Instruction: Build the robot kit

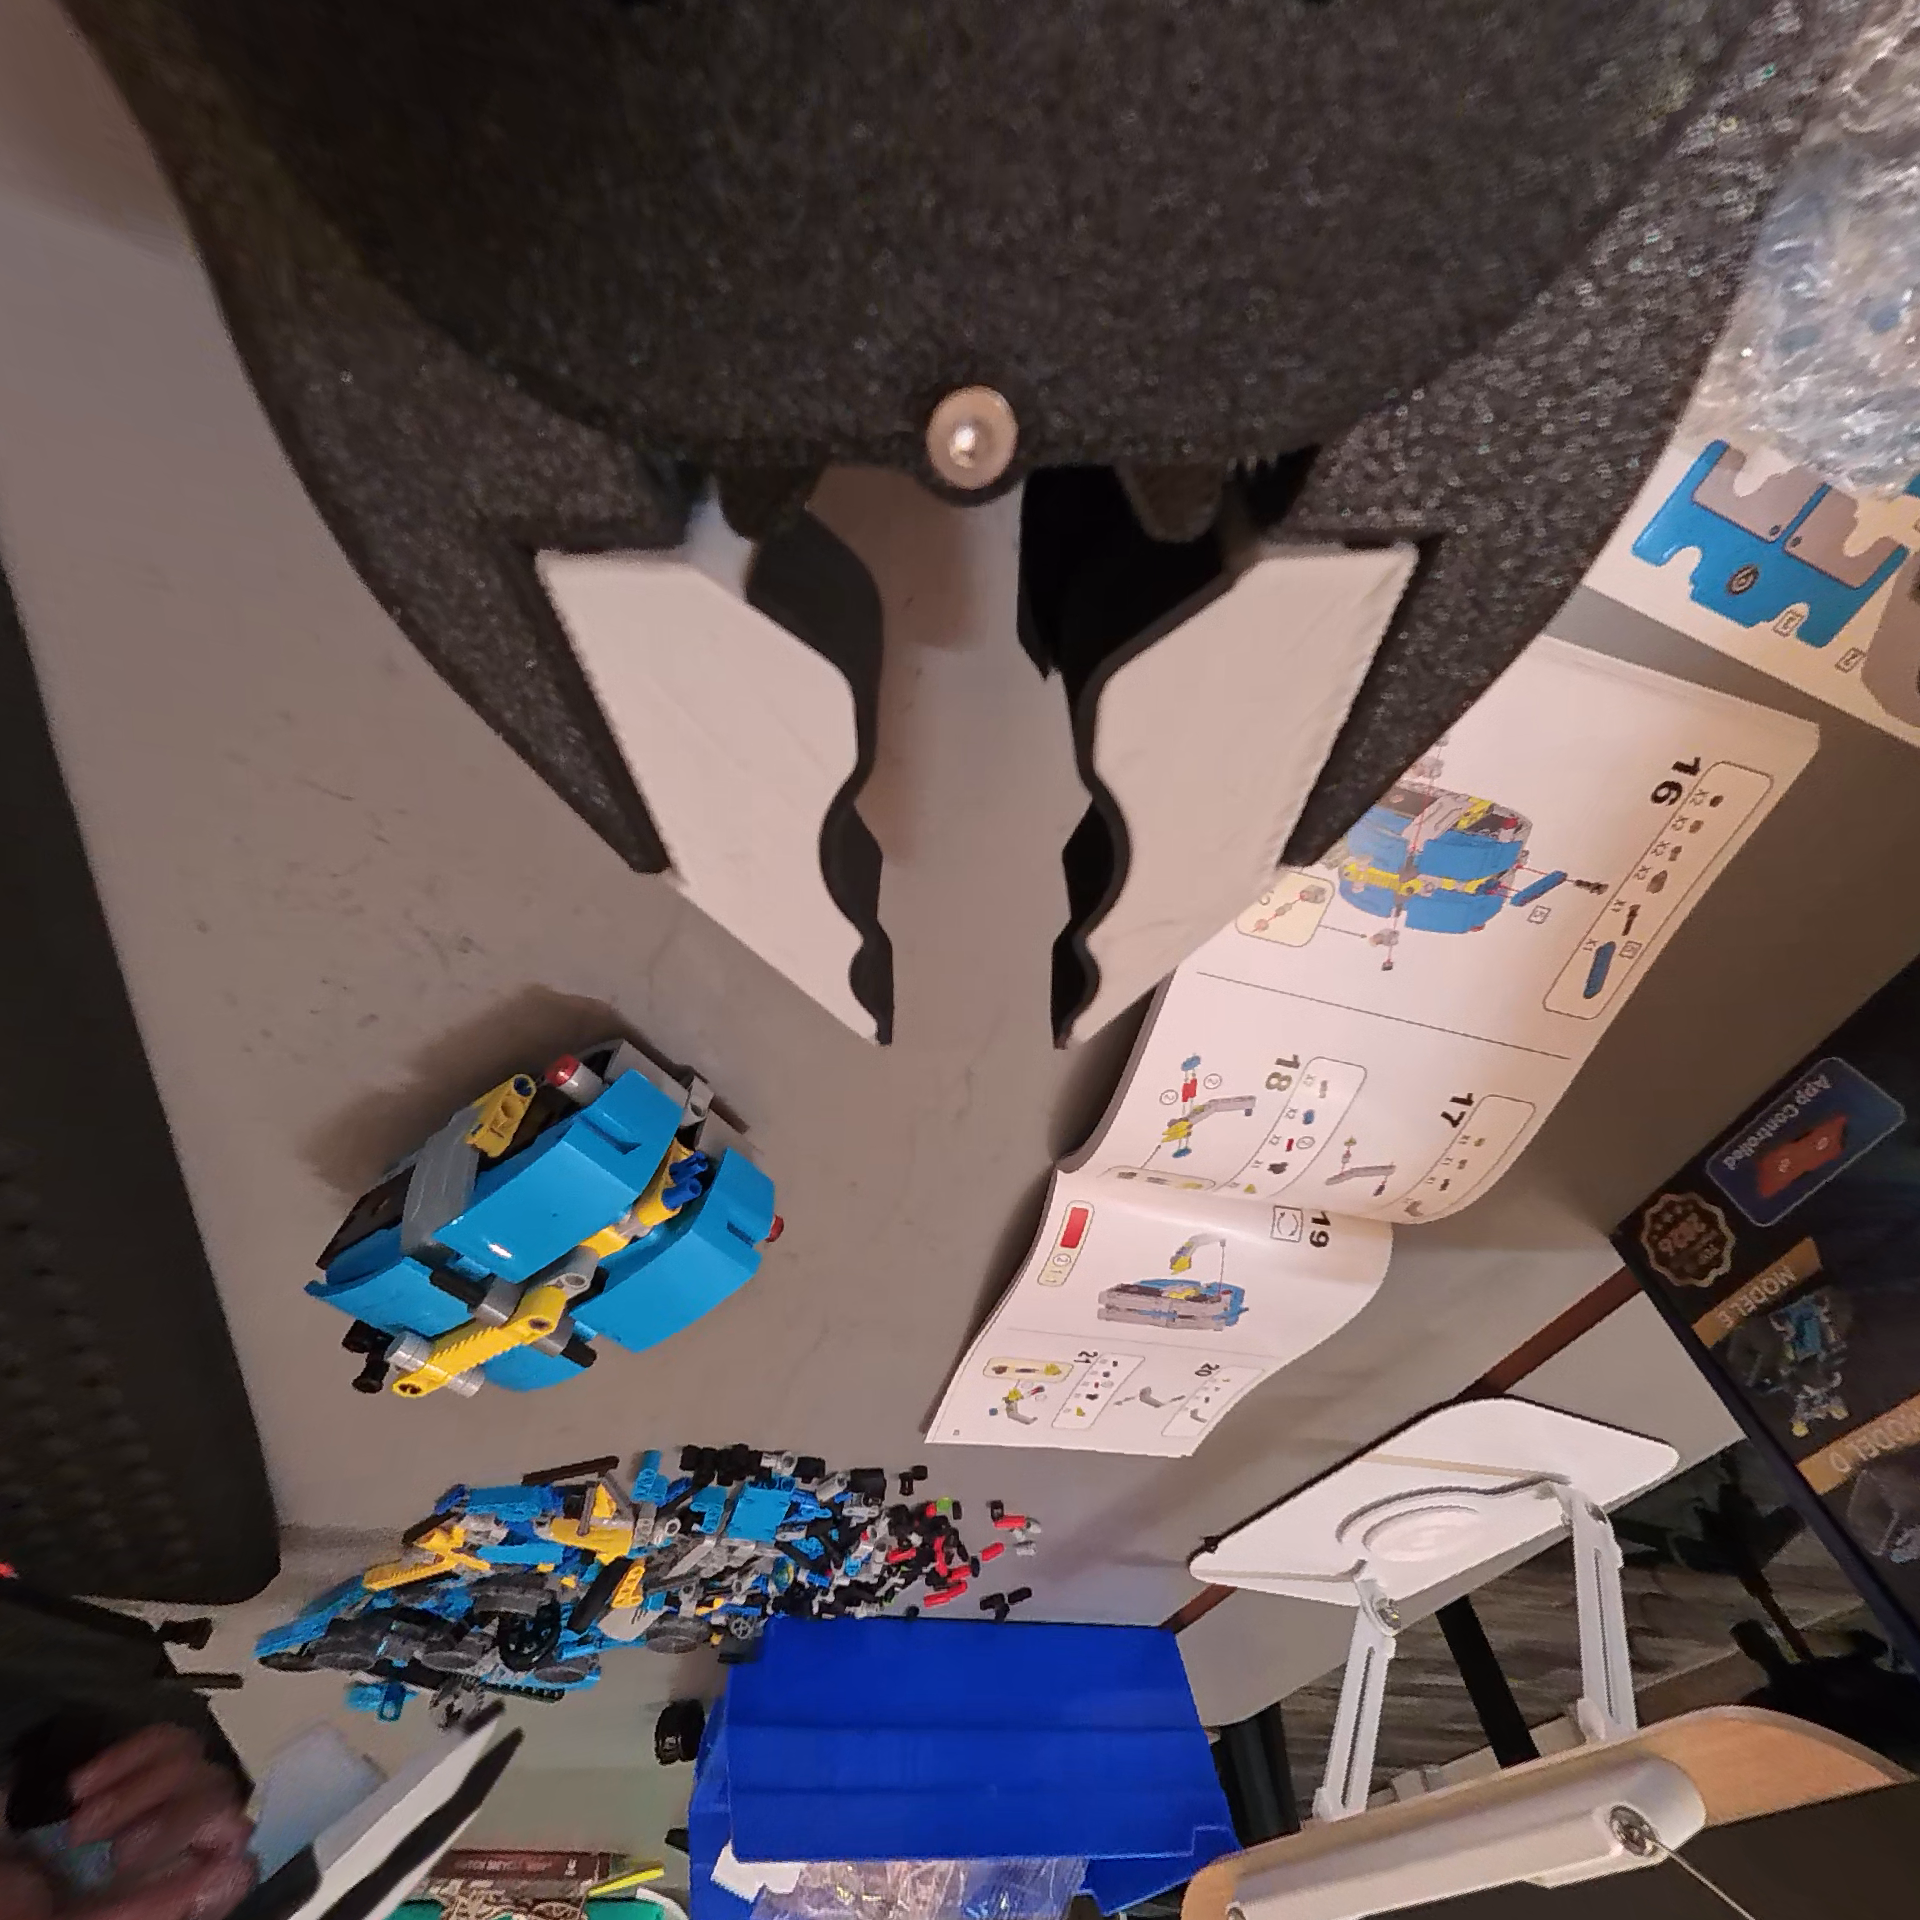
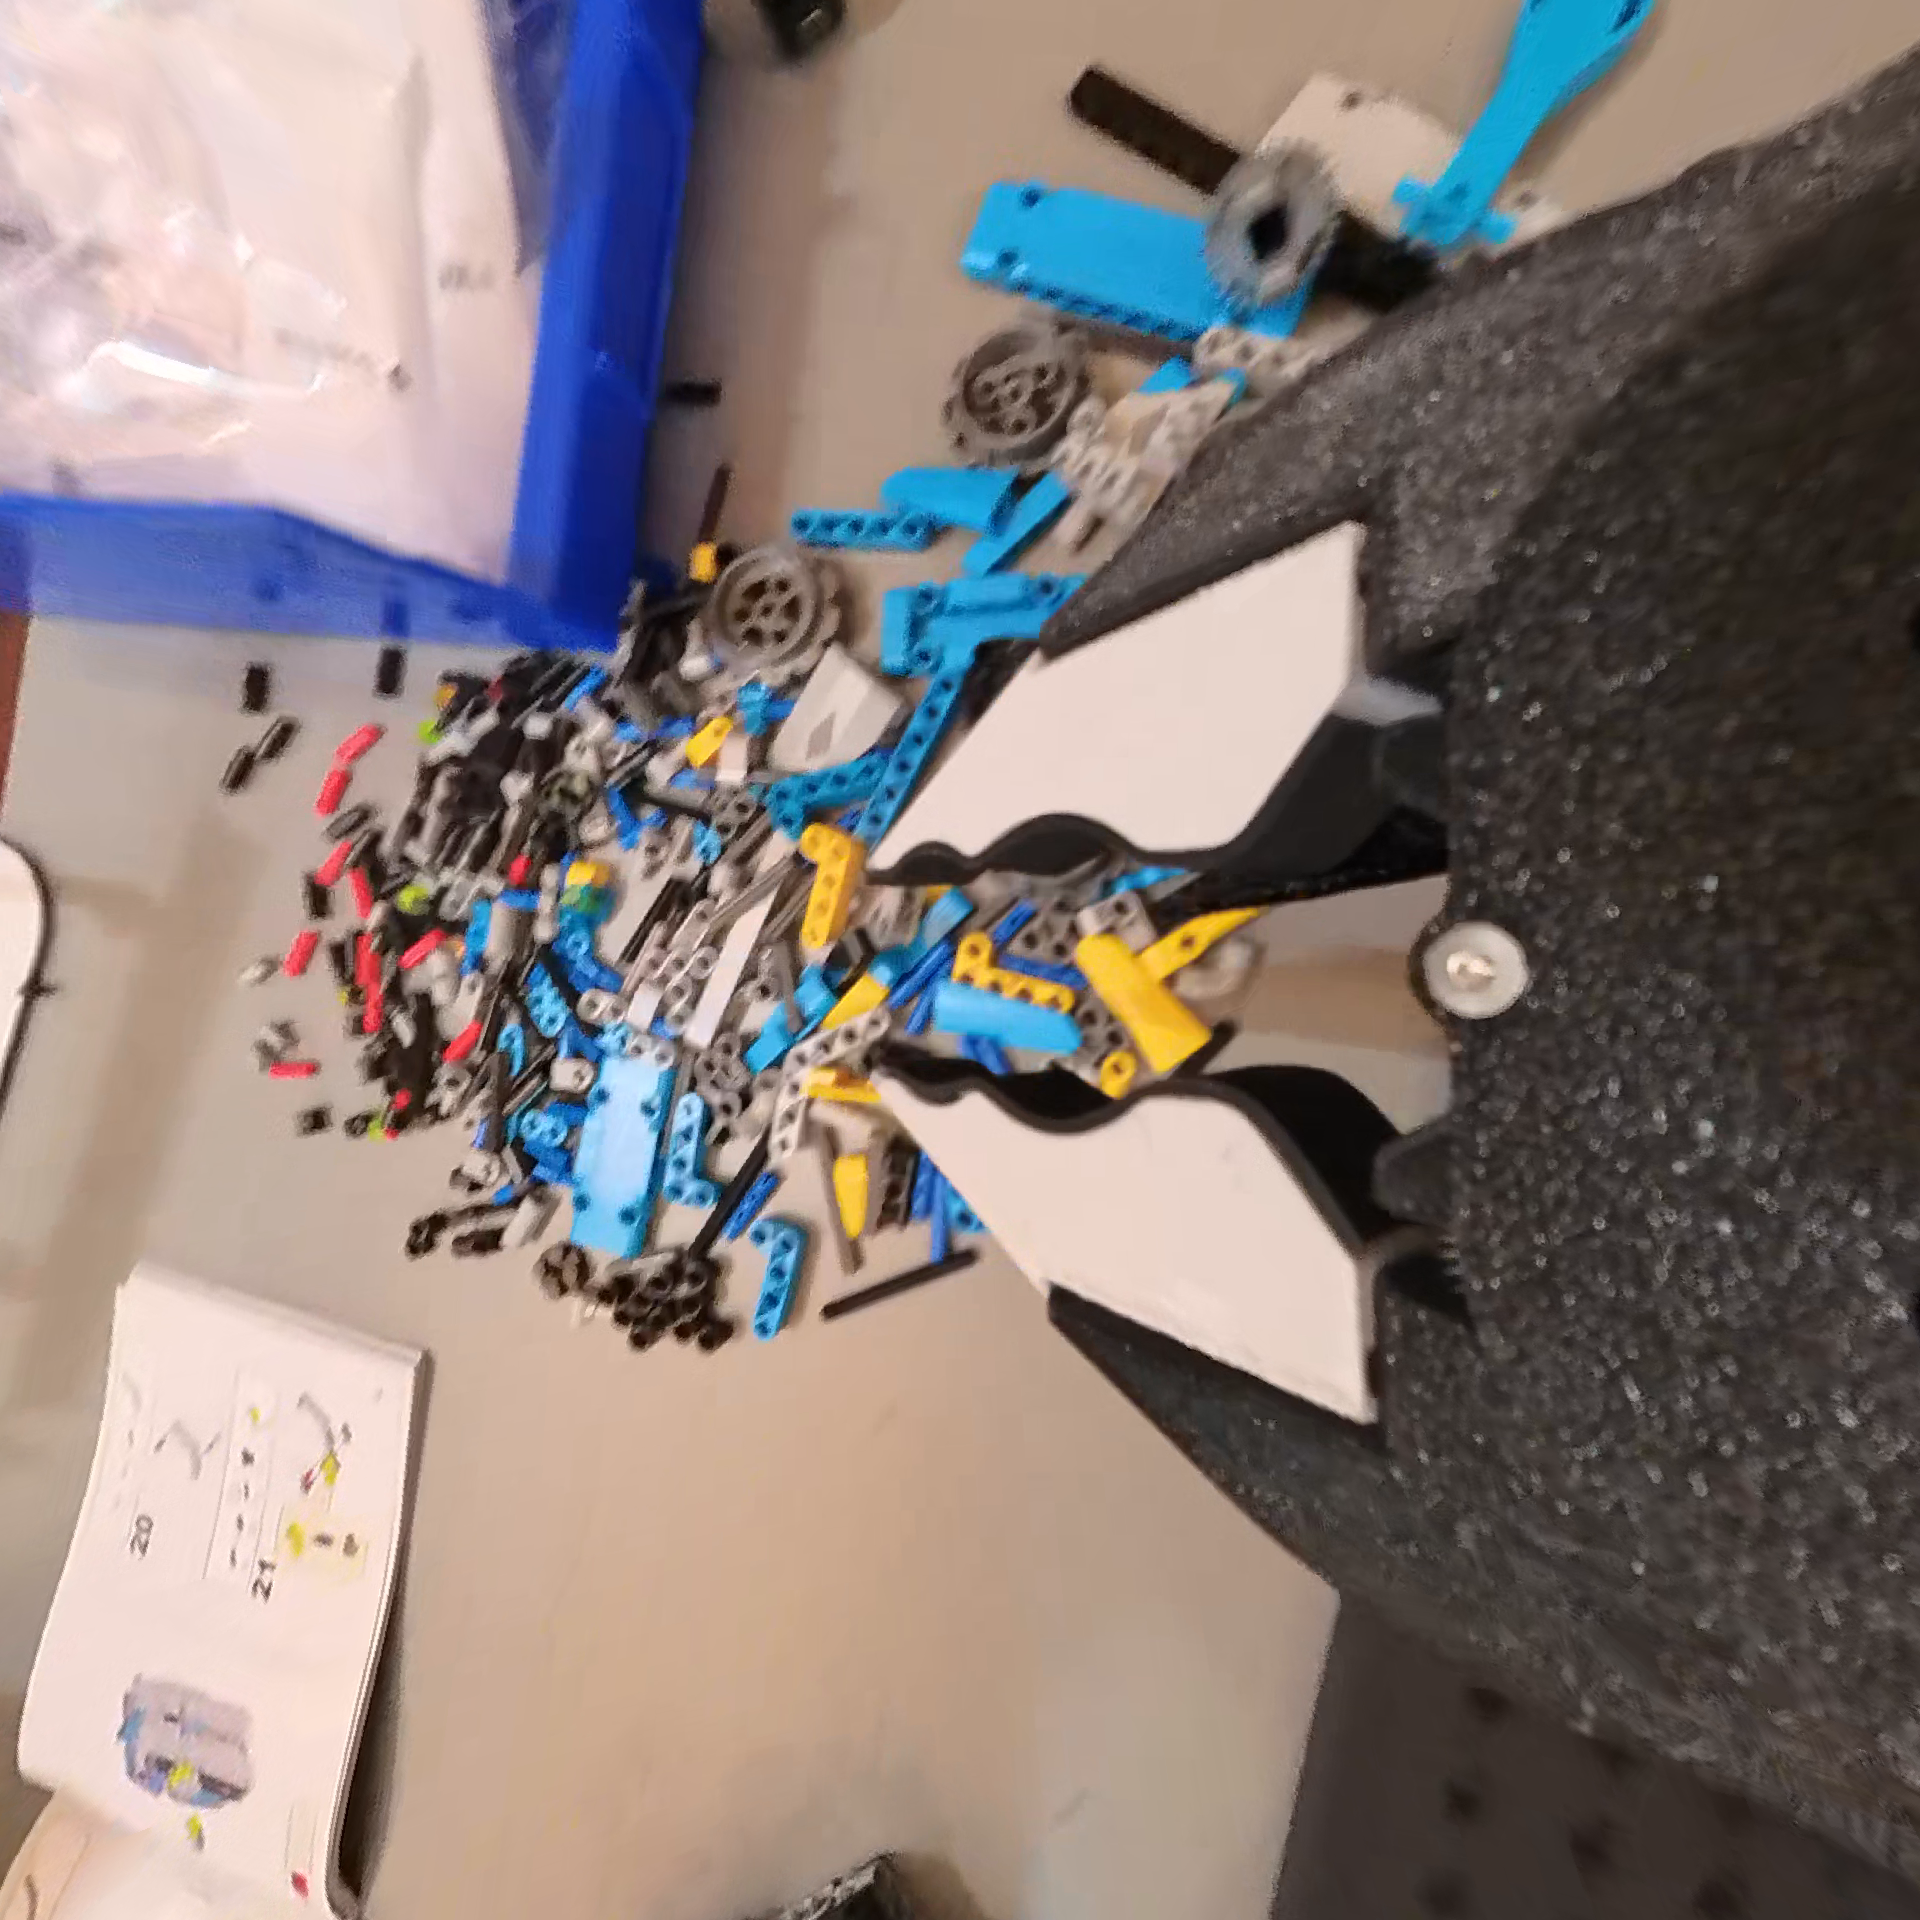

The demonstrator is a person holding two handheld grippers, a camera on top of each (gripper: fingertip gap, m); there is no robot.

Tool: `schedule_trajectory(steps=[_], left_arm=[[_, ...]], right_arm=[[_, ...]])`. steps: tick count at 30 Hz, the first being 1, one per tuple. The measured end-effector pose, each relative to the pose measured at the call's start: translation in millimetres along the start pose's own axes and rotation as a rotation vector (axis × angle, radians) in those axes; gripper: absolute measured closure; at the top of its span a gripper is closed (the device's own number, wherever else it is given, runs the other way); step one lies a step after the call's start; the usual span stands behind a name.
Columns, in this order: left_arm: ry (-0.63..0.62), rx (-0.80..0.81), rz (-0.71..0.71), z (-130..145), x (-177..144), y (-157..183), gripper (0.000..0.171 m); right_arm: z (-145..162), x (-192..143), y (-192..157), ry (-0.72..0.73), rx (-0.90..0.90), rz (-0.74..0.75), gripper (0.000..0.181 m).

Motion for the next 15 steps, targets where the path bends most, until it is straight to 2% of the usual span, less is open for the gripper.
schedule_trajectory(steps=[4,8,15], left_arm=[[0.003,0.004,-0.002,0,0,0,0.142],[0.003,0.01,-0.002,0,0,1,0.142],[-0.001,0.027,-0.002,1,0,3,0.142]], right_arm=[[-9,33,-25,-0.025,-0.055,-0.025,0.149],[-12,60,-34,-0.048,-0.075,-0.022,0.151],[-47,109,-48,-0.023,-0.124,-0.063,0.162]])
Point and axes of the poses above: each gripper's, where its closed fingertips meet, x out along the fingers, z out of its underside, y = z × x across the jaws, the point moved 7 cm from there along -x, back along the fingers, and after that the axes turned 15 degrees about -z, right-handed, at the moved point
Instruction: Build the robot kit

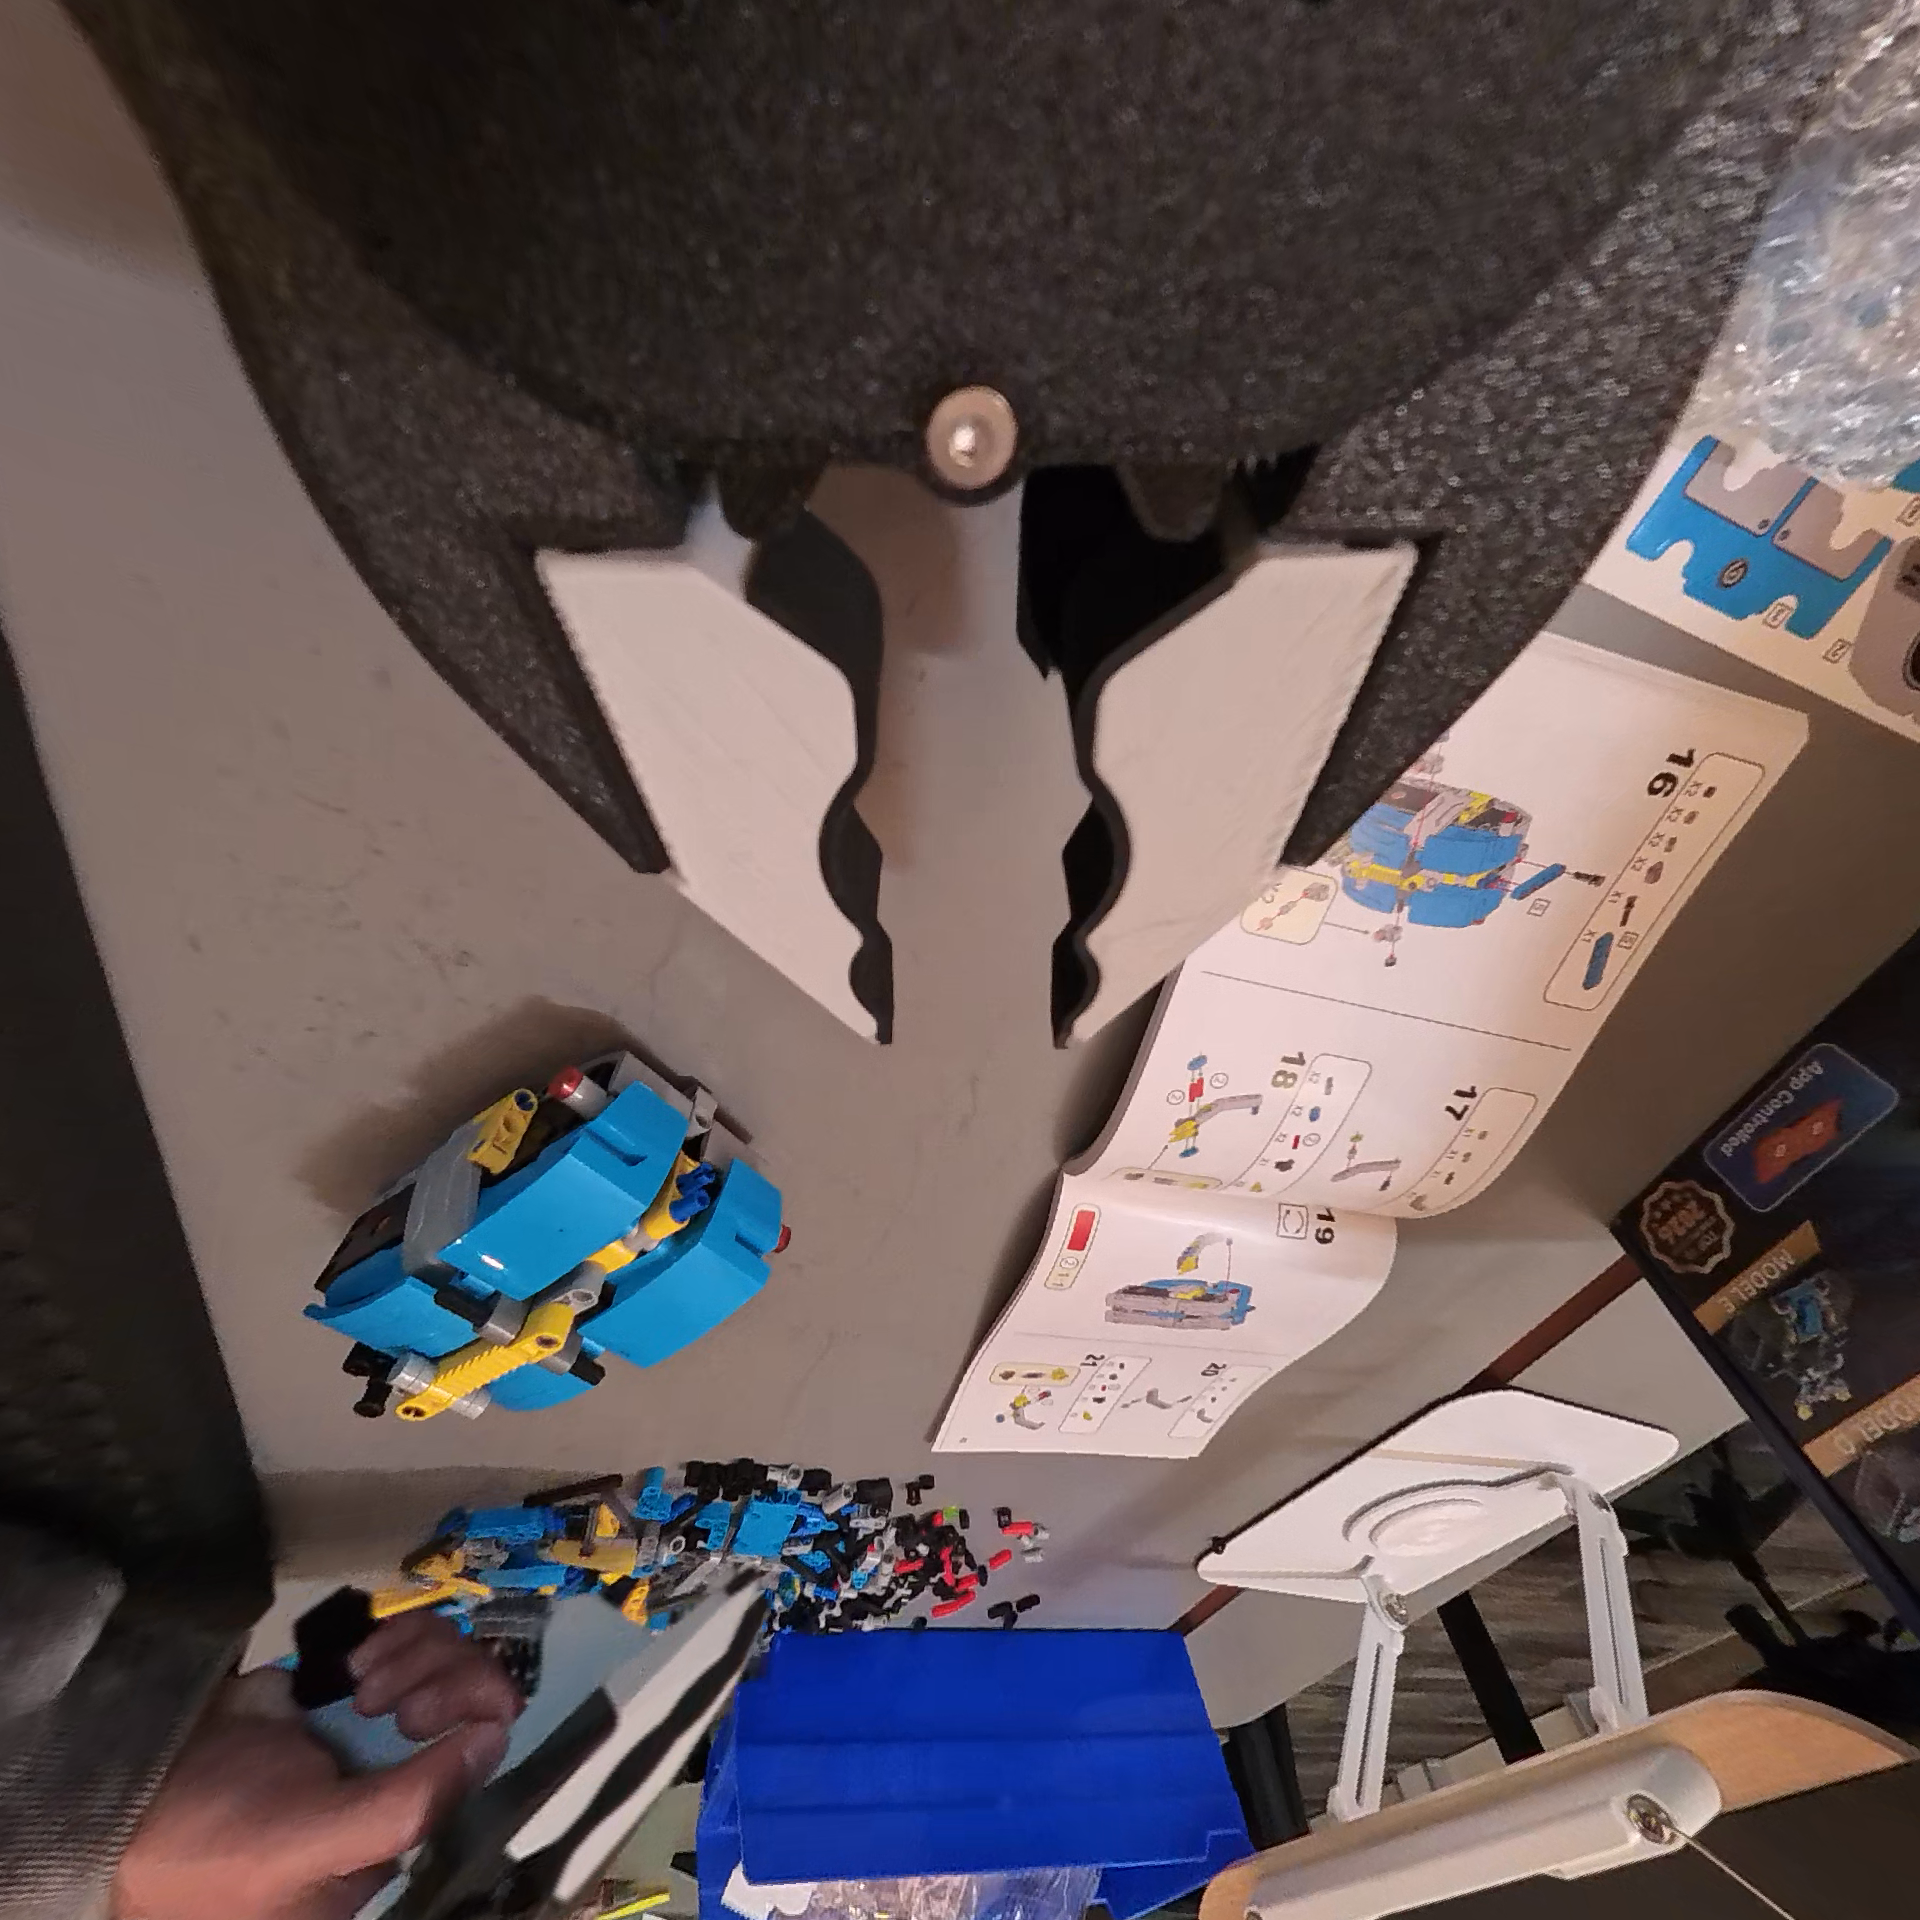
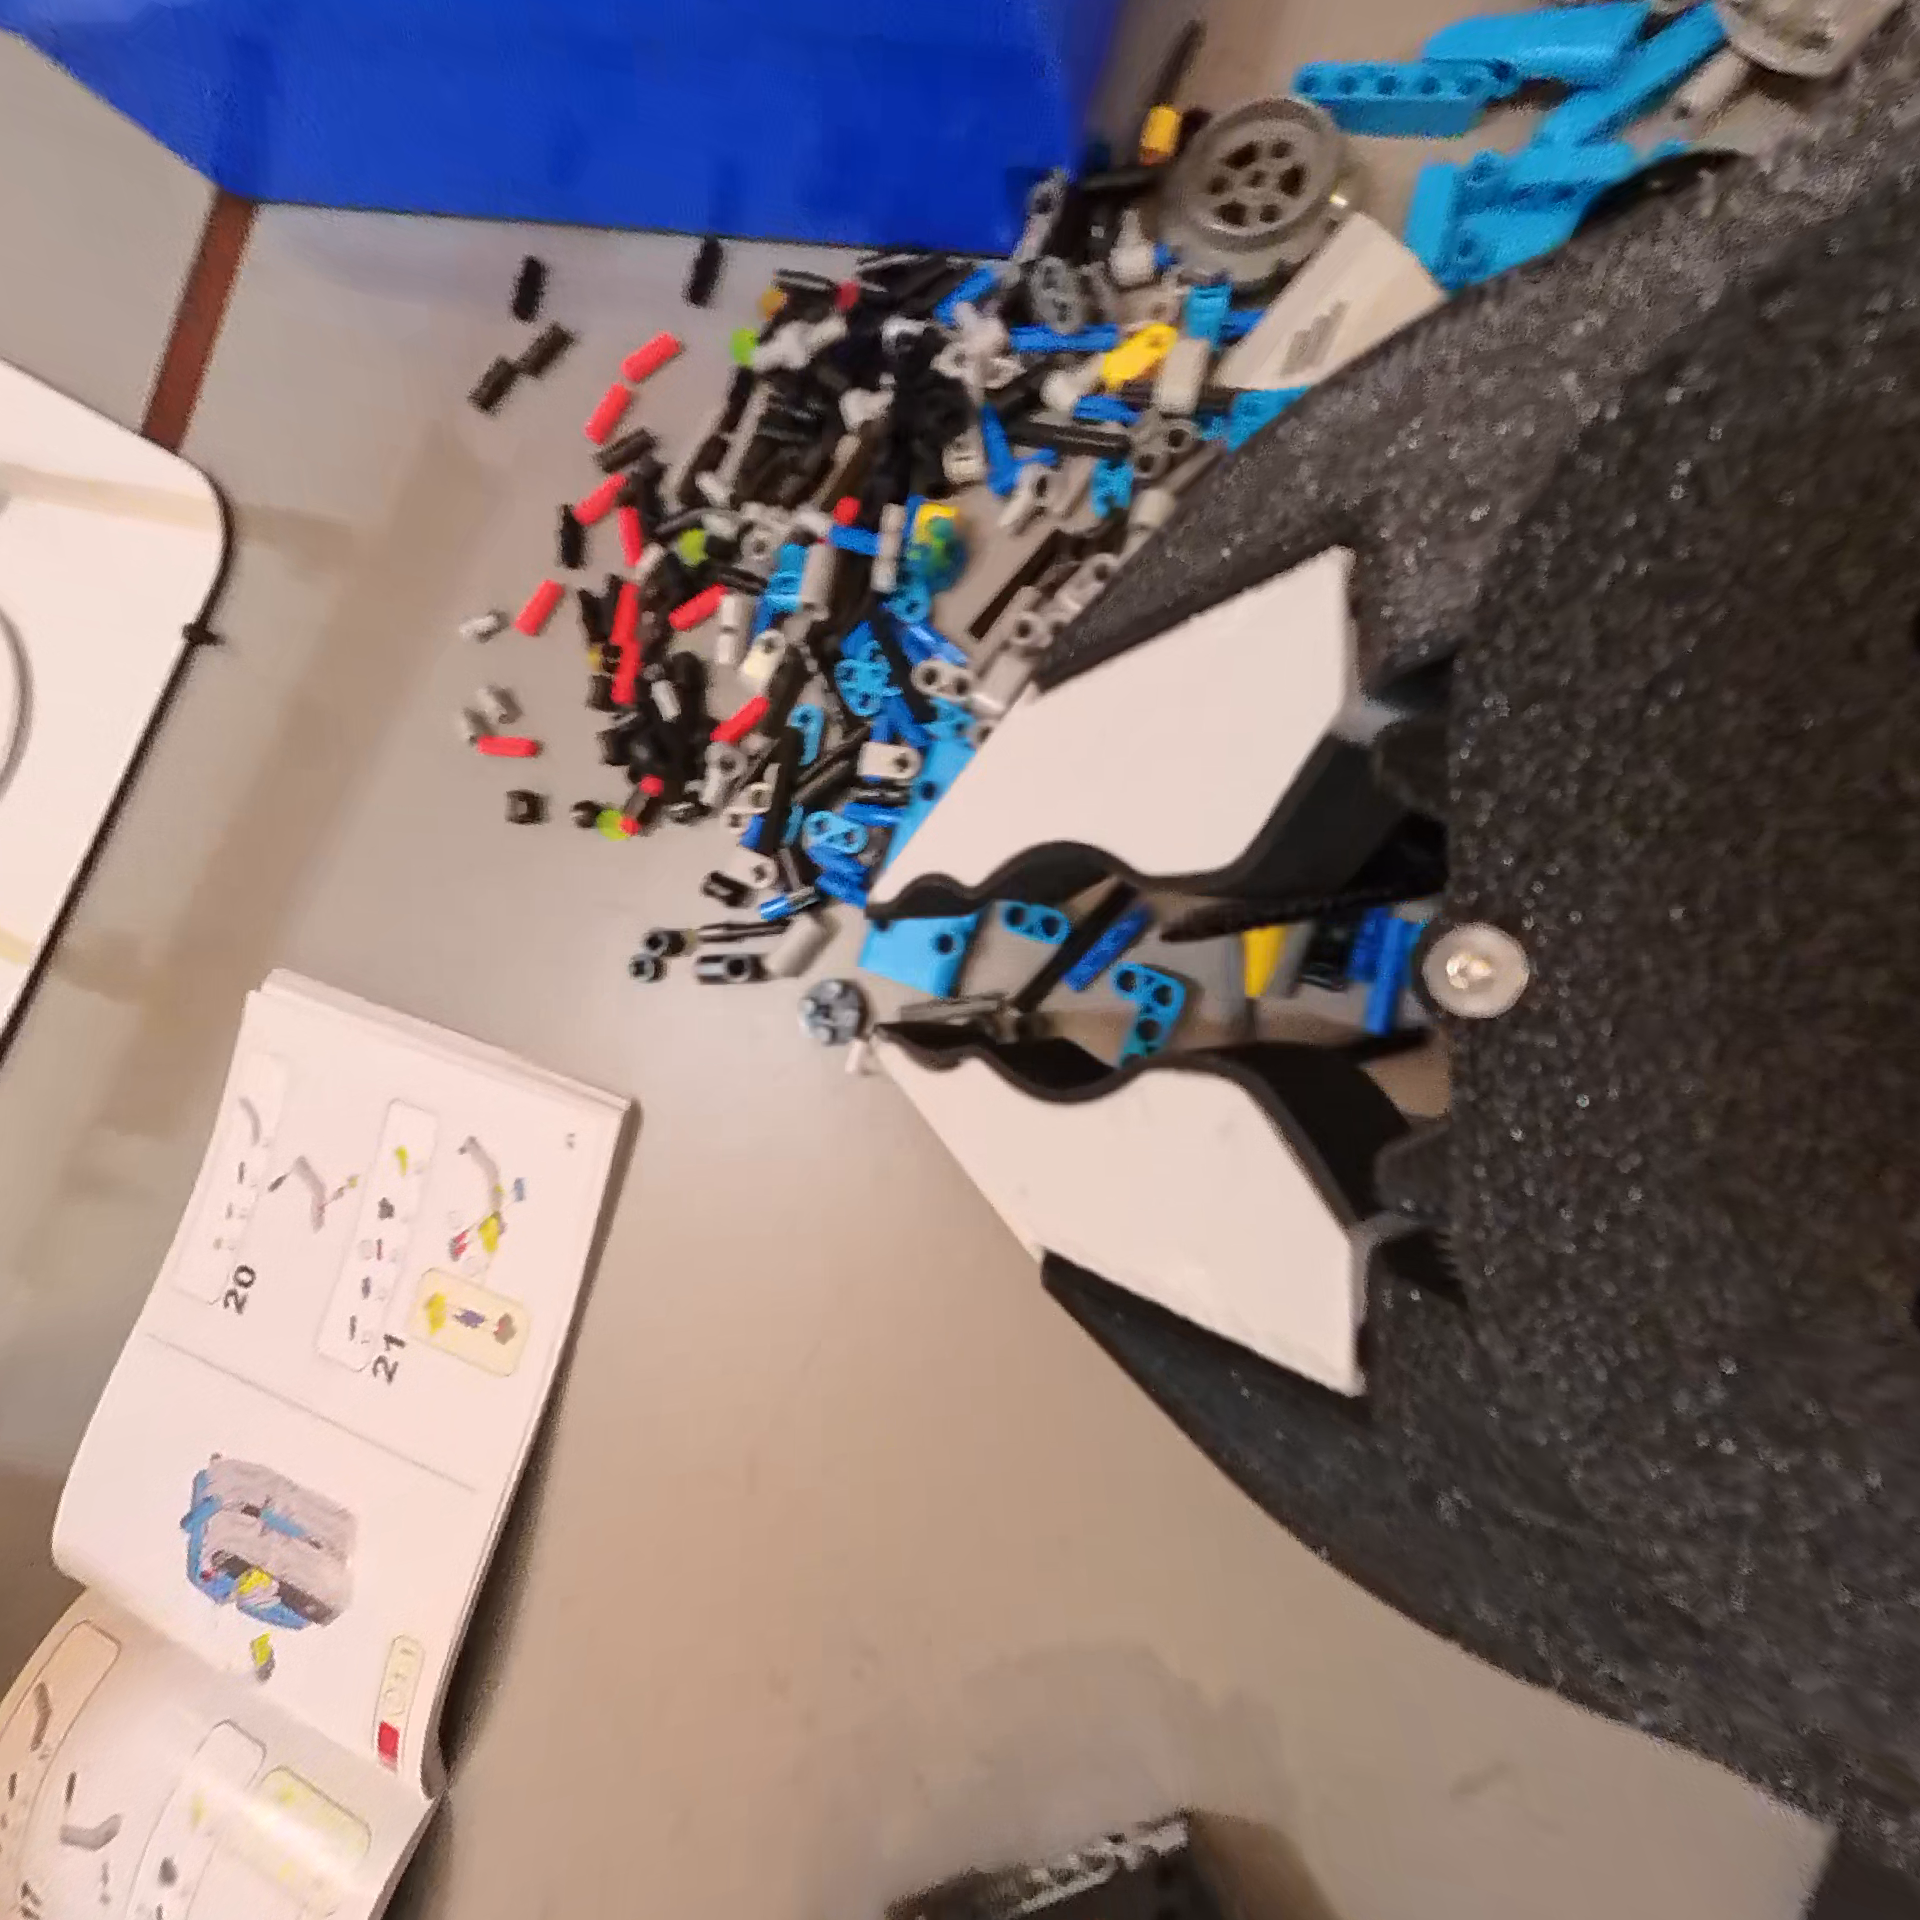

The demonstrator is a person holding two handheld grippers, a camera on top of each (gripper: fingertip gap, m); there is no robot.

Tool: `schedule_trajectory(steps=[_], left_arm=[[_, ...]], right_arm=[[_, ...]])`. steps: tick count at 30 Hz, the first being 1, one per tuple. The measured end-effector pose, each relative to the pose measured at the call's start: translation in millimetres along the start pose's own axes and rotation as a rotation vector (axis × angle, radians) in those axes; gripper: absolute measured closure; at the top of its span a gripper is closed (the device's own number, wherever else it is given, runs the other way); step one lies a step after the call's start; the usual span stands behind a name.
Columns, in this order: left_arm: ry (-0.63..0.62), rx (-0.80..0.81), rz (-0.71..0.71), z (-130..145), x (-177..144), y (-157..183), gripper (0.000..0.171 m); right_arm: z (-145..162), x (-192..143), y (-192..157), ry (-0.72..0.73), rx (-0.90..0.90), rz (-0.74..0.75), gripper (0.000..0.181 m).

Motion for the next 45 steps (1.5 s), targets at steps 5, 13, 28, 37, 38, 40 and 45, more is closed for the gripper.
schedule_trajectory(steps=[5,13,28,37,38,40,45], left_arm=[[-0.001,0.006,-0.001,0,0,0,0.142],[-0.006,0.016,0.002,1,0,2,0.142],[-0.002,0.019,-0.001,1,-1,1,0.142],[-0.011,0.02,0.003,2,0,2,0.142],[-0.011,0.021,0.003,2,0,2,0.142],[-0.014,0.023,0.003,2,0,2,0.142],[-0.013,0.025,0.001,2,0,2,0.142]], right_arm=[[-12,20,14,-0.056,-0.012,0.017,0.162],[-10,34,25,-0.04,0.035,-0.041,0.162],[-4,30,31,-0.122,0.025,-0.081,0.17],[21,-19,7,-0.089,0.051,-0.1,0.171],[24,-21,6,-0.09,0.056,-0.099,0.171],[30,-21,2,-0.101,0.061,-0.103,0.171],[32,-7,-7,-0.08,0.077,-0.144,0.171]])
Point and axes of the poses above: each gripper's, where its closed fingertips meet, x out along the fingers, z out of its underside, y = z × x across the jaws, the point moved 7 cm from there along -x, back along the fingers, and after that the axes turned 15 degrees about -z, right-handed, at the moved point
